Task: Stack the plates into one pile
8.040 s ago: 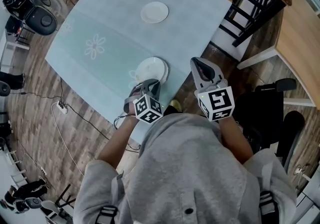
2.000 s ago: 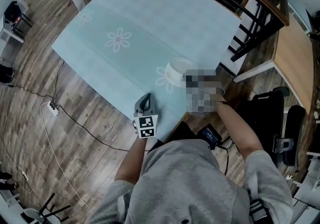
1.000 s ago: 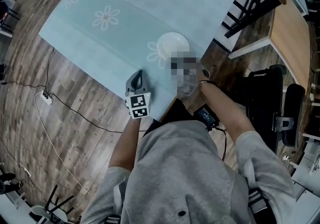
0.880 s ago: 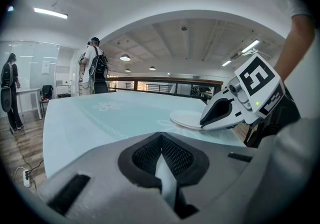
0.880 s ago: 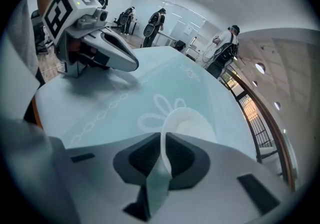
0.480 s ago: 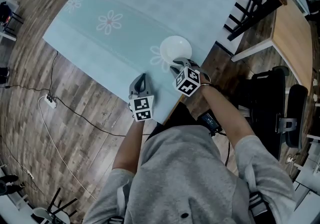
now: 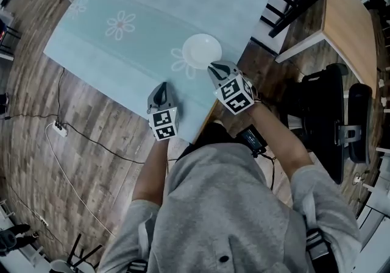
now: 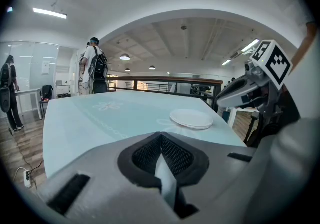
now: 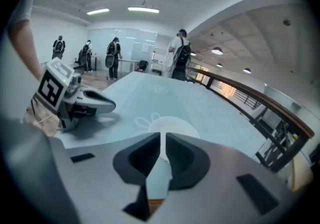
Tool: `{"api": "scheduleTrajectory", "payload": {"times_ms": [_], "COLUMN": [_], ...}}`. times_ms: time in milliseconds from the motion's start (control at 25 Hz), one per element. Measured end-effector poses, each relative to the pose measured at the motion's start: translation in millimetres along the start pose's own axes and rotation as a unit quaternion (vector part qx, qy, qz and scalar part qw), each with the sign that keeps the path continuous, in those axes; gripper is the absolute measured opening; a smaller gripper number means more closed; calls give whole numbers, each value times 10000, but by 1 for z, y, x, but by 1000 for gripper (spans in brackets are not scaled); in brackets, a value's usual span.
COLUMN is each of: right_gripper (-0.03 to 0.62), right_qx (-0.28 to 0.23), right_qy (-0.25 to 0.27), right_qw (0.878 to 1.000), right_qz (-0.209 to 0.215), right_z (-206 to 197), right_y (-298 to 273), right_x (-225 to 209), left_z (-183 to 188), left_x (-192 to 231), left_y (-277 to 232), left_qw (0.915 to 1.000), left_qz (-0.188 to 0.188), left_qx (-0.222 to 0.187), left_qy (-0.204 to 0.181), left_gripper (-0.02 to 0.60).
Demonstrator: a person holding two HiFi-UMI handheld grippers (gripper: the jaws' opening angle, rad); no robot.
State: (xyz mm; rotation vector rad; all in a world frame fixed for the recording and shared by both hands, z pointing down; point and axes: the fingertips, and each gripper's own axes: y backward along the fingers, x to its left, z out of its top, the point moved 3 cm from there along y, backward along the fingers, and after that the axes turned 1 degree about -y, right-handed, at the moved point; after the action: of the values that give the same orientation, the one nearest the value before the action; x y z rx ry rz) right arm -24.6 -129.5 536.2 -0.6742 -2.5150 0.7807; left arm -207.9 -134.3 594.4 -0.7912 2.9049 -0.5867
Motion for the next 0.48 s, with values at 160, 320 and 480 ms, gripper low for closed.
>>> {"api": "scheduleTrajectory", "payload": {"times_ms": [160,320,480], "right_gripper": [37,34,34], "right_qx": [-515,-978,-1498], "right_qy": [-571,-682,-716], "right_qw": [9970,9927,9851], "right_qz": [-19,-173,-440], "right_z": [3,4,6], "right_y": [40,86,143], "right_x": [-12,-23,-30], "left_z": [0,-4,-13], "left_x": [-1,-10,-24], "left_y": [-1,-5,24], "left_qw": [10000,9979,9960], "left_qz": [36,-336,-678], "left_qx": [16,354,561], "left_qy": [-11,-435,-161], "left_gripper": [20,20,20]}}
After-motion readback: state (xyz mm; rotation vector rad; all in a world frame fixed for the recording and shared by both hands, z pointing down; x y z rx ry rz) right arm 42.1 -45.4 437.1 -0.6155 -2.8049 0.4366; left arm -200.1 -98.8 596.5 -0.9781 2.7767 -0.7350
